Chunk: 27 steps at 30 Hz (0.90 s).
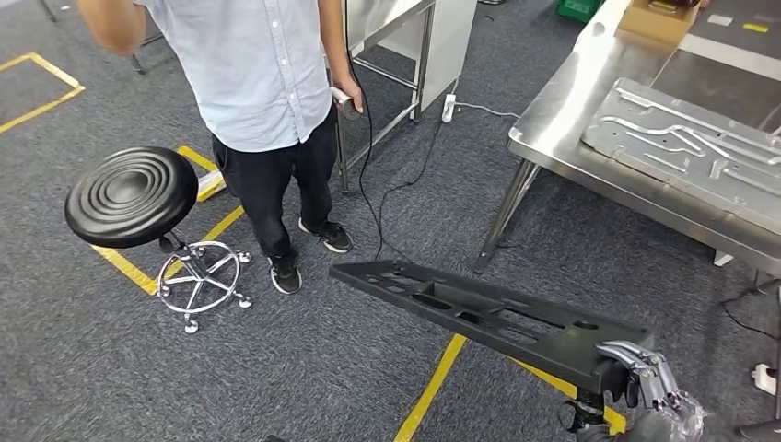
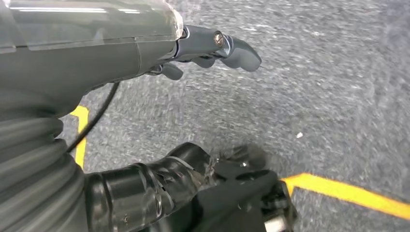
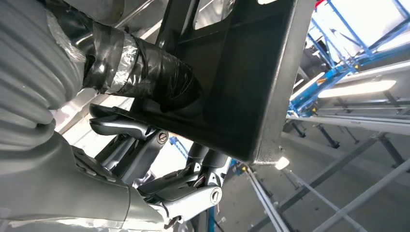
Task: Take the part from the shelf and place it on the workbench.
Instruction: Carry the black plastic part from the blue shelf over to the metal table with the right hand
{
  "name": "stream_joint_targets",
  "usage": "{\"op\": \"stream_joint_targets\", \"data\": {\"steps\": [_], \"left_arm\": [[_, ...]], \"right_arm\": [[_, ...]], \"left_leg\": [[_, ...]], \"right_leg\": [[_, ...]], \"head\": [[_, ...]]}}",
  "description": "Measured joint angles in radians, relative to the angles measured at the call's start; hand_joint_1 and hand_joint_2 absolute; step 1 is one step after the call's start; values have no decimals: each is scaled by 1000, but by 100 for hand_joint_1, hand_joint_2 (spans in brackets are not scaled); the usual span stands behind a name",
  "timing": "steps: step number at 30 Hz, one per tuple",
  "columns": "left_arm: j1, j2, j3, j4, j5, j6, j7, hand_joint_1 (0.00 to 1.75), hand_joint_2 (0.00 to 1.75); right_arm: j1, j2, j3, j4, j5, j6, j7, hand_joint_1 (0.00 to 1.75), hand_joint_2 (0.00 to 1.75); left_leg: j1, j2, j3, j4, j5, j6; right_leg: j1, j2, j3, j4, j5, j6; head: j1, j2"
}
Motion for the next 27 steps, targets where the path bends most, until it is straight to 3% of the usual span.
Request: {"op": "stream_joint_targets", "data": {"steps": [2,3,4,6,7,9,10,12,14,16,18,19,21,23,25,27], "left_arm": [[3,0,0,0,0,-1,-2,0,175],[4,0,0,0,0,-2,-2,0,175],[4,0,0,0,0,-2,-2,0,175],[4,0,0,0,0,-2,-2,0,175],[3,0,0,0,0,-3,-3,0,175],[2,-1,0,0,0,-7,-4,0,175],[1,-1,0,0,0,-11,-5,0,175],[-2,-2,0,0,0,-15,-8,0,175],[-3,-2,0,0,-1,-16,-10,0,175],[-1,-2,0,0,-1,-16,-11,0,175],[3,-2,0,0,0,-16,-13,0,175],[4,-2,0,0,0,-16,-14,0,175],[6,-1,0,0,2,-18,-17,0,175],[7,0,0,0,2,-18,-19,0,175],[5,1,0,0,2,-18,-19,0,175],[2,0,0,0,2,-18,-19,0,175]], "right_arm": [[-1,-2,0,0,0,0,0,175,175],[0,-2,0,0,0,0,0,175,175],[0,-2,0,0,0,0,0,175,175],[1,-3,0,0,0,0,0,175,175],[0,-3,0,0,0,0,0,175,175],[-1,-3,0,0,0,0,0,175,175],[-1,-3,0,0,0,0,0,175,175],[1,-3,0,0,0,0,-1,175,175],[2,-4,-1,-1,1,0,-1,175,175],[1,-4,-1,0,2,0,-1,175,175],[0,-4,-1,0,3,0,-2,175,175],[0,-4,-2,0,2,0,-2,175,175],[1,-4,-2,0,2,0,-2,175,175],[0,-4,-2,0,1,0,-2,175,175],[0,-4,-2,0,0,0,-3,175,175],[2,-4,-2,0,-1,0,-4,175,175]], "left_leg": [[-2,24,0,0,-2,3],[-2,38,1,0,-4,4],[-3,51,2,0,-7,3],[-3,75,9,0,-12,-1],[-4,85,13,0,-15,-4],[-7,103,20,-1,-22,-13],[-9,113,24,-3,-24,-19],[-9,129,33,-8,-29,-30],[-8,94,30,17,-51,-40],[-6,36,-16,119,-106,-45],[-5,17,-77,234,-148,-48],[-5,14,-92,253,-142,-48],[-5,4,-71,185,-77,-46],[-2,-41,-25,65,-19,-39],[-3,-72,-3,9,-9,-32],[-4,-55,2,0,-7,-23]], "right_leg": [[-2,-35,-60,118,-54,8],[-4,-40,-79,154,-62,10],[-5,-43,-82,158,-52,11],[-4,-64,-34,64,8,4],[2,-89,0,-1,33,-3],[14,-125,42,-85,54,-17],[19,-128,44,-95,51,-22],[16,-103,46,-103,54,-32],[8,-79,56,-118,61,-44],[4,-56,61,-125,64,-54],[6,-28,61,-122,62,-59],[6,-12,61,-120,61,-59],[5,19,62,-112,57,-56],[6,45,59,-100,49,-48],[4,65,51,-93,47,-37],[0,84,46,-94,49,-24]], "head": [[1,0],[1,0],[1,0],[1,0],[1,0],[0,0],[1,0],[0,0],[-1,0],[-2,0],[-3,0],[-3,0],[-3,0],[-2,0],[-2,0],[-3,0]]}}
